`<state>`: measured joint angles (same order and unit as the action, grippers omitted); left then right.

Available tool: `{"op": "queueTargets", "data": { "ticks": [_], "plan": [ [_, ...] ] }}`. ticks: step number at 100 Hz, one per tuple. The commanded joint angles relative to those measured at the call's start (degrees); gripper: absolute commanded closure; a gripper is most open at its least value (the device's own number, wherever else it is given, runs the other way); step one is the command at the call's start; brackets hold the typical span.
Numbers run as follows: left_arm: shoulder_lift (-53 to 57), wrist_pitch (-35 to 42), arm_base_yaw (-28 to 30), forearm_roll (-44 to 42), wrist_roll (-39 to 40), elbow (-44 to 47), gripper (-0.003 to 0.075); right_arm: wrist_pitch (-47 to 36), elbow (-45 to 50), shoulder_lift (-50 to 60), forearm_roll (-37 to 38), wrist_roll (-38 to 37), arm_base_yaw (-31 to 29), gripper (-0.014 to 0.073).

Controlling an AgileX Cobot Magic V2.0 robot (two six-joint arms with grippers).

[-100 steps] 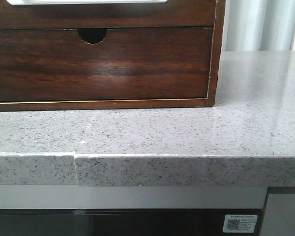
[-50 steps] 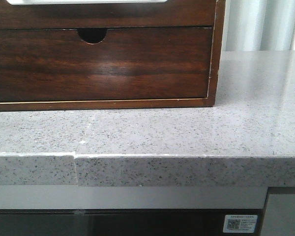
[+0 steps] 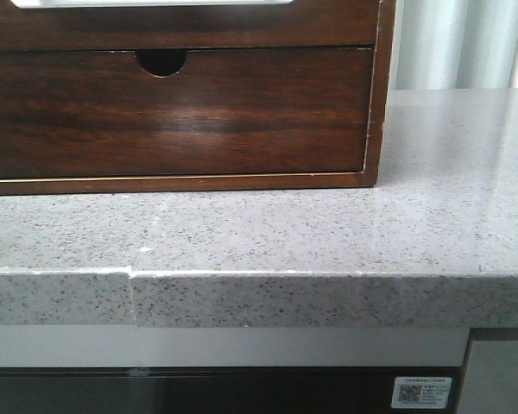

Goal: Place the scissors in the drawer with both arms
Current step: 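Grasp the white drawer handle with the left gripper, then pull the drawer open toward the robot with the left gripper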

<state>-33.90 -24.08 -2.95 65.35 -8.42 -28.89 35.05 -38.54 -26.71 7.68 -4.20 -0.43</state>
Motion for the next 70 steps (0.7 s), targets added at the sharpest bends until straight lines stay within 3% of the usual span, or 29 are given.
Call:
{"op": "queueTargets", "data": {
  "ticks": [1, 38, 70],
  "plan": [
    [-4.73, -0.9, -0.28, 9.9, -5.96, -1.78, 0.0261, -4.95, -1.99, -0.72, 0.22, 0.36, -0.29, 0.0117],
    [-19.93, -14.42, -0.28, 33.71, -31.13, -5.49, 0.0261, -4.95, -1.99, -0.72, 0.22, 0.36, -0.29, 0.0117],
    [-30.66, -24.72, -0.28, 41.7, -40.02, -9.41, 0.0261, -4.95, -1.99, -0.72, 0.22, 0.36, -0.29, 0.0117]
  ]
}}
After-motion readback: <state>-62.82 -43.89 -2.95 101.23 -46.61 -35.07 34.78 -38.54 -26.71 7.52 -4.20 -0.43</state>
